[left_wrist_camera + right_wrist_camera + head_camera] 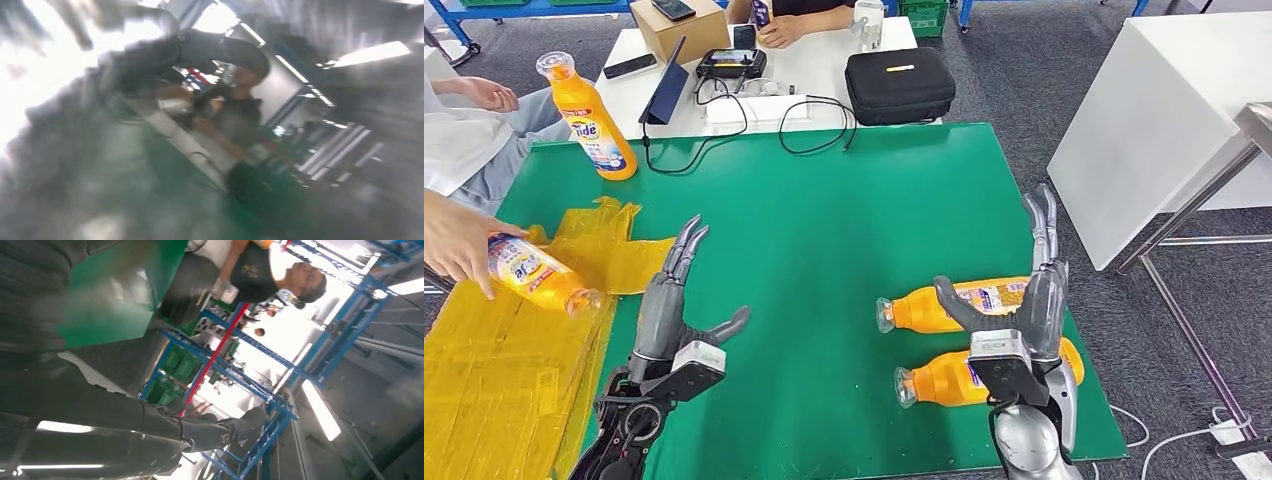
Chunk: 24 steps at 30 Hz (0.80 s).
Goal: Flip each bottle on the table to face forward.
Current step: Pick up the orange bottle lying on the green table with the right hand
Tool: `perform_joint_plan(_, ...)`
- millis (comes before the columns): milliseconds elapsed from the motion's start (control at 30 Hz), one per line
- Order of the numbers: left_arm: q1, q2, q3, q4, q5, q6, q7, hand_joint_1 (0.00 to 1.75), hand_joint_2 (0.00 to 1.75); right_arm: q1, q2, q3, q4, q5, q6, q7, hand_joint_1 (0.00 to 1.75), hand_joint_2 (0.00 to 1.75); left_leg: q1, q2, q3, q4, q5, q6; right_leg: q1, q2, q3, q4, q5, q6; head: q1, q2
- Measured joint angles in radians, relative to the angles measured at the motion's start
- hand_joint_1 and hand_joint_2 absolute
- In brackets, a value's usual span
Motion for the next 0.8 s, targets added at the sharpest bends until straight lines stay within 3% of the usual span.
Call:
perform_joint_plan(200, 0.016, -0.016, -0.046, -0.135, 0.084, -0.073, -0.007, 0.00, 1.75, -0.054, -0.056, -0.030, 0.031, 0.137, 0.095, 0.069, 0.00, 1.75, 0.000, 0.000, 0.000, 0.000, 0.000, 0.000, 0.000, 0.000, 0.000, 0.000, 0.000, 0.000, 0.000, 0.000)
perform_joint_plan(400, 0.021, -0.031, -0.054, -0.200, 0.218, -0.164, -0.023, 0.00, 1.75, -0.171, -0.200, -0.016, 0.207, 0.382, 0.214, 0.109, 0.00, 1.75, -0.001, 0.000, -0.001, 0.001, 0.002, 0.003, 0.000, 0.000, 0.000, 0.000, 0.002, 0.002, 0.000, 0.000)
perform_joint_plan(533, 0.015, -0.037, -0.049, -0.222, 0.312, -0.216, -0.026, 0.00, 1.75, -0.249, -0.275, 0.006, 0.342, 0.374, 0.274, 0.044, 0.00, 1.75, -0.001, 0.000, -0.001, 0.001, 0.002, 0.003, -0.001, 0.000, 0.000, 0.000, 0.002, 0.003, 0.000, 0.000)
perform_joint_plan(800, 0.005, -0.050, -0.001, -0.241, 0.427, -0.284, -0.029, 0.00, 1.75, -0.318, -0.350, 0.106, 0.505, 0.346, 0.388, -0.020, 0.00, 1.75, 0.000, 0.000, -0.001, 0.001, 0.002, 0.003, 0.000, 0.000, 0.000, 0.000, 0.002, 0.003, 0.000, 0.000)
